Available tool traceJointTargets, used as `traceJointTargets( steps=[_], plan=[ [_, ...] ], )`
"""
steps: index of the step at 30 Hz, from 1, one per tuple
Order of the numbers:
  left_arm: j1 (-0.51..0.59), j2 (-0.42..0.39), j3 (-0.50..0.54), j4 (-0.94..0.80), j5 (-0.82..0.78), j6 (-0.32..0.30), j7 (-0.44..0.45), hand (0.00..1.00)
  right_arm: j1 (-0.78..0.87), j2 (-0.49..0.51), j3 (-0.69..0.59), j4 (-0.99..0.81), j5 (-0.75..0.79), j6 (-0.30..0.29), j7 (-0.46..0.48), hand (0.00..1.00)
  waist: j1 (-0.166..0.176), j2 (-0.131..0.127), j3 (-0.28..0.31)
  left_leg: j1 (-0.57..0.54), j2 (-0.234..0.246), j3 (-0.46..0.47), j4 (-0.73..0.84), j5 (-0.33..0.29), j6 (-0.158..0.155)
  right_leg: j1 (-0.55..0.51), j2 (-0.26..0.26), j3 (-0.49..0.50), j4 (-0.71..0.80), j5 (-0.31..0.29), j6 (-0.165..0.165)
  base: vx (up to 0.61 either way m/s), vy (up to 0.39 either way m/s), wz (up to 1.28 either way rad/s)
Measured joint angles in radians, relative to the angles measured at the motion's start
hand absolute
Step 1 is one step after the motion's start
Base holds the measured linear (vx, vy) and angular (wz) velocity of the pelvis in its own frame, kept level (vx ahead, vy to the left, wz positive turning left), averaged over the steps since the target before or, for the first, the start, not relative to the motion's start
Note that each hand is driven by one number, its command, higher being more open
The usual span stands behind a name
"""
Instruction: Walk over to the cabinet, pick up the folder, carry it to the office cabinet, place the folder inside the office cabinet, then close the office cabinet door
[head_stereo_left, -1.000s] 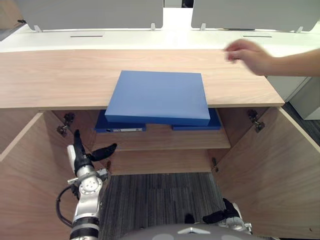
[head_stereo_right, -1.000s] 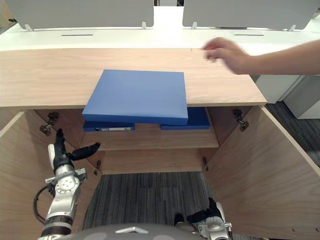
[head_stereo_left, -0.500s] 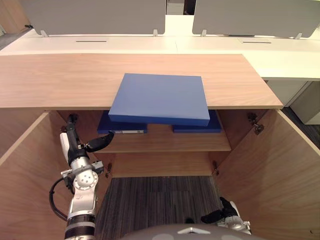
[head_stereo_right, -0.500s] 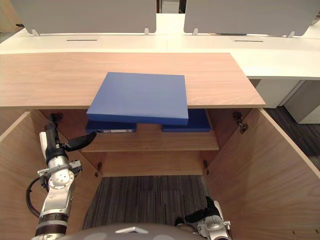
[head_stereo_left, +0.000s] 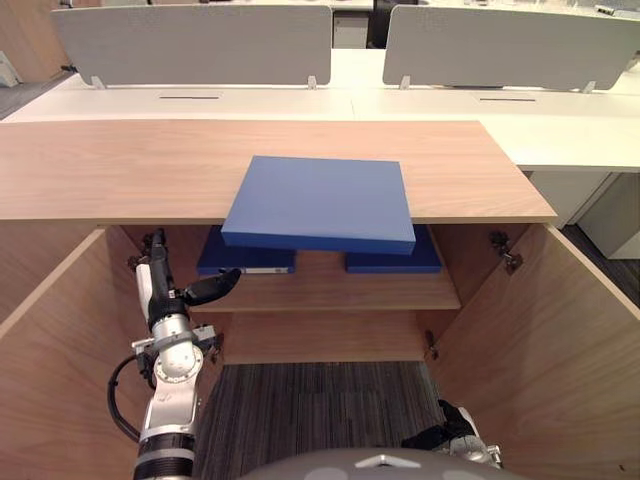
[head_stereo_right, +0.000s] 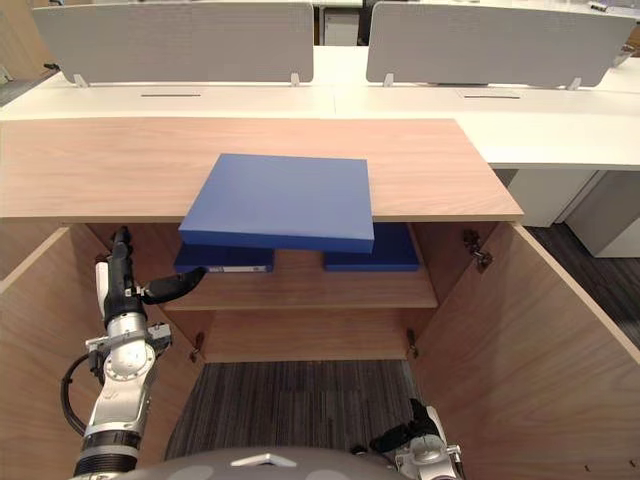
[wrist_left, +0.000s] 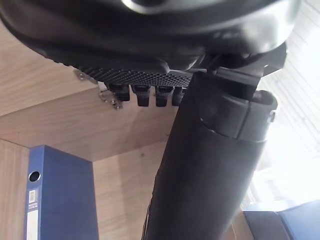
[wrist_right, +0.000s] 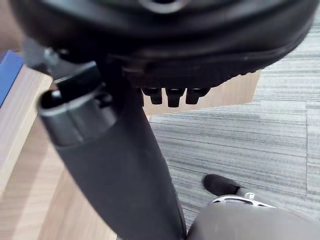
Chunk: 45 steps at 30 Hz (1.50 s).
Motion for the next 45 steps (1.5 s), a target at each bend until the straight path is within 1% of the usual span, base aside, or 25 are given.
traceJointTargets(
  steps=[5, 13, 24, 40, 45],
  plan=[
    [0.025, -0.003, -0.022, -0.019, 0.0, 0.0, -0.009, 1.0, 0.015, 0.002, 0.0, 0.001, -0.001, 0.0, 0.01, 1.0, 0.001, -0.008, -0.018, 0.006, 0.001, 0.0, -0.005, 0.004, 0.0, 0.003, 0.001, 0.001, 0.0, -0.001, -0.001, -0.03, 0.008, 0.0],
    [0.027, -0.01, -0.024, -0.019, -0.001, 0.0, -0.01, 1.0, 0.031, -0.001, -0.001, 0.004, -0.001, 0.004, 0.01, 1.0, 0.001, -0.004, -0.024, 0.025, 0.005, 0.001, -0.009, 0.006, -0.002, 0.023, 0.005, 0.003, 0.0, -0.002, -0.003, 0.0, 0.0, 0.0],
    [0.05, -0.011, -0.028, -0.034, -0.003, -0.001, -0.008, 1.0, 0.036, -0.004, -0.002, 0.006, -0.005, 0.004, 0.01, 1.0, 0.001, 0.001, -0.03, 0.027, 0.009, 0.001, -0.009, 0.007, -0.004, 0.025, 0.01, 0.003, 0.0, -0.003, -0.005, 0.0, 0.0, 0.0],
    [0.051, -0.011, -0.042, -0.058, -0.004, -0.012, -0.006, 1.0, 0.038, -0.007, -0.002, 0.014, -0.005, 0.011, 0.011, 1.0, 0.003, 0.009, -0.044, 0.041, 0.015, 0.0, -0.008, 0.007, -0.007, 0.04, 0.014, 0.002, 0.001, -0.005, -0.008, 0.0, 0.0, 0.0],
    [0.051, -0.011, -0.041, -0.106, -0.004, -0.017, -0.003, 1.0, 0.038, -0.007, -0.003, 0.014, -0.005, 0.011, 0.011, 1.0, 0.005, 0.009, -0.046, 0.041, 0.016, 0.0, -0.008, 0.007, -0.008, 0.04, 0.015, 0.002, 0.001, -0.006, -0.008, 0.0, 0.0, 0.0]
  ],
)
